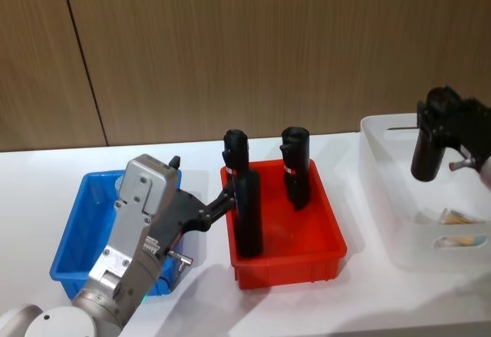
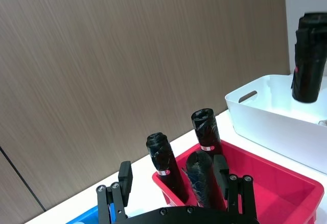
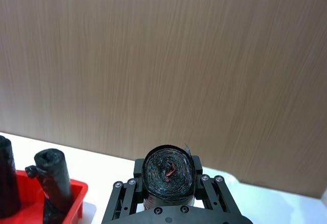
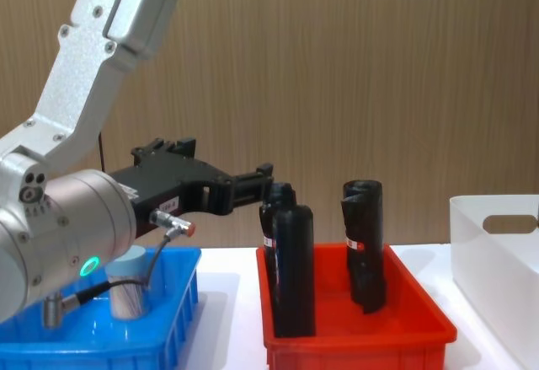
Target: Pick the cotton swabs from the blue box and place them into the white box.
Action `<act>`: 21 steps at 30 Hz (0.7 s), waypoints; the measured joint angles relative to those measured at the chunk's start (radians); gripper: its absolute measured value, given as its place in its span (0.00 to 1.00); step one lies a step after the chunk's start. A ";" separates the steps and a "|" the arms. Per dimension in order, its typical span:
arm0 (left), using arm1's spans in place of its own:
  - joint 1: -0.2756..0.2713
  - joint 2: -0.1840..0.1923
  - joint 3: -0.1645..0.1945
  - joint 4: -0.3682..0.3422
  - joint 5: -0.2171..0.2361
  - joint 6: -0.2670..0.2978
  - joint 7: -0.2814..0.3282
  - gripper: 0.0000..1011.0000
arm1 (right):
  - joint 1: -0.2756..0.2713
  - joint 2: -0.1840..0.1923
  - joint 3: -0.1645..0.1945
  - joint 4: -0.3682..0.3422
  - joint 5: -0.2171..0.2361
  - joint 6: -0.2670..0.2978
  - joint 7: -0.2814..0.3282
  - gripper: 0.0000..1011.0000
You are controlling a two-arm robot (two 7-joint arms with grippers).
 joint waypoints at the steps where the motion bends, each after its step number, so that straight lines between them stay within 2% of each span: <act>1: 0.000 0.000 0.000 0.000 0.000 0.000 0.000 0.99 | 0.003 -0.002 -0.001 0.008 0.001 0.000 0.002 0.51; 12: 0.000 0.000 0.000 0.000 0.000 0.000 0.000 0.99 | 0.048 -0.027 -0.012 0.141 0.011 -0.015 0.021 0.51; 14: 0.000 0.000 0.000 0.000 0.000 0.000 0.000 0.99 | 0.057 -0.031 -0.014 0.168 0.014 -0.021 0.022 0.54; 21: 0.000 0.000 0.000 0.000 0.000 0.000 0.000 0.99 | 0.078 -0.040 -0.014 0.226 0.023 -0.039 0.023 0.78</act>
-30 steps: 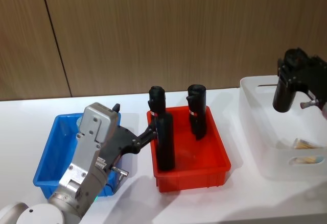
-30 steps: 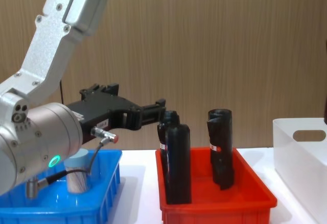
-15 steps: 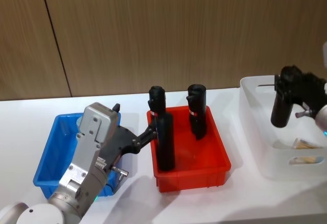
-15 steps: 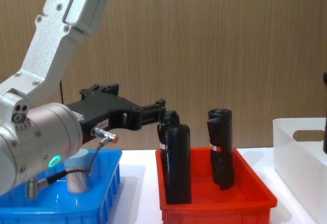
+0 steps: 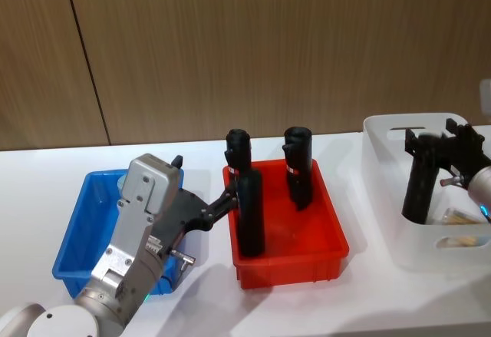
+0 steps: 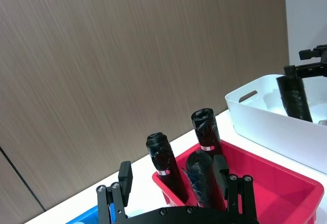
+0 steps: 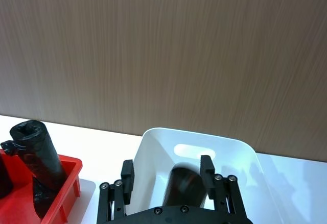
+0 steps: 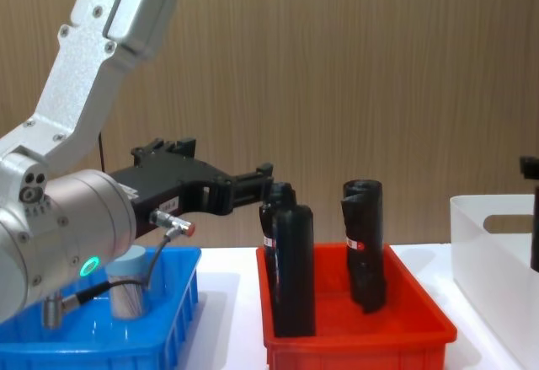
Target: Pick the cotton swabs from the blue box and place them into the white box.
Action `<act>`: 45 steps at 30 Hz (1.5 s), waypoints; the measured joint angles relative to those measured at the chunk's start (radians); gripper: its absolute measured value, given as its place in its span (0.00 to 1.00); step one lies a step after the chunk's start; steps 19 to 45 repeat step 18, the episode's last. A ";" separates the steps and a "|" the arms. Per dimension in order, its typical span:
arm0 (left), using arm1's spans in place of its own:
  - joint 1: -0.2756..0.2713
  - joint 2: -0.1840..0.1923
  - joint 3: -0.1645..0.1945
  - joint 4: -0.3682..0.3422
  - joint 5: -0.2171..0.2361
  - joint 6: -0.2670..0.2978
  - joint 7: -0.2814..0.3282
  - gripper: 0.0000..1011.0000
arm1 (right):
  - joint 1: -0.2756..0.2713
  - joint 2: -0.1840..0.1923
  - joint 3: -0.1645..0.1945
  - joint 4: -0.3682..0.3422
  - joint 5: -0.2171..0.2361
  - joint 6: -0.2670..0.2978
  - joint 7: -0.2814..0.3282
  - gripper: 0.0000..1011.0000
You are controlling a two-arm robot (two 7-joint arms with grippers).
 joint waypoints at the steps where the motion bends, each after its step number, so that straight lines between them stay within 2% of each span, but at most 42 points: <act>1: 0.000 0.000 0.000 0.000 0.000 0.000 0.000 0.99 | 0.002 -0.001 0.000 0.008 0.002 -0.004 0.000 0.80; 8: 0.000 0.000 0.000 0.000 0.000 0.000 0.000 0.99 | 0.001 -0.001 0.007 0.014 0.014 -0.022 -0.002 0.99; 18: 0.000 0.000 0.000 0.000 0.000 0.000 0.000 0.99 | -0.028 0.012 0.022 -0.036 0.044 -0.046 0.014 0.99; 45: 0.000 0.000 0.000 0.000 0.000 0.000 0.000 0.99 | -0.028 0.012 0.022 -0.036 0.044 -0.046 0.014 0.99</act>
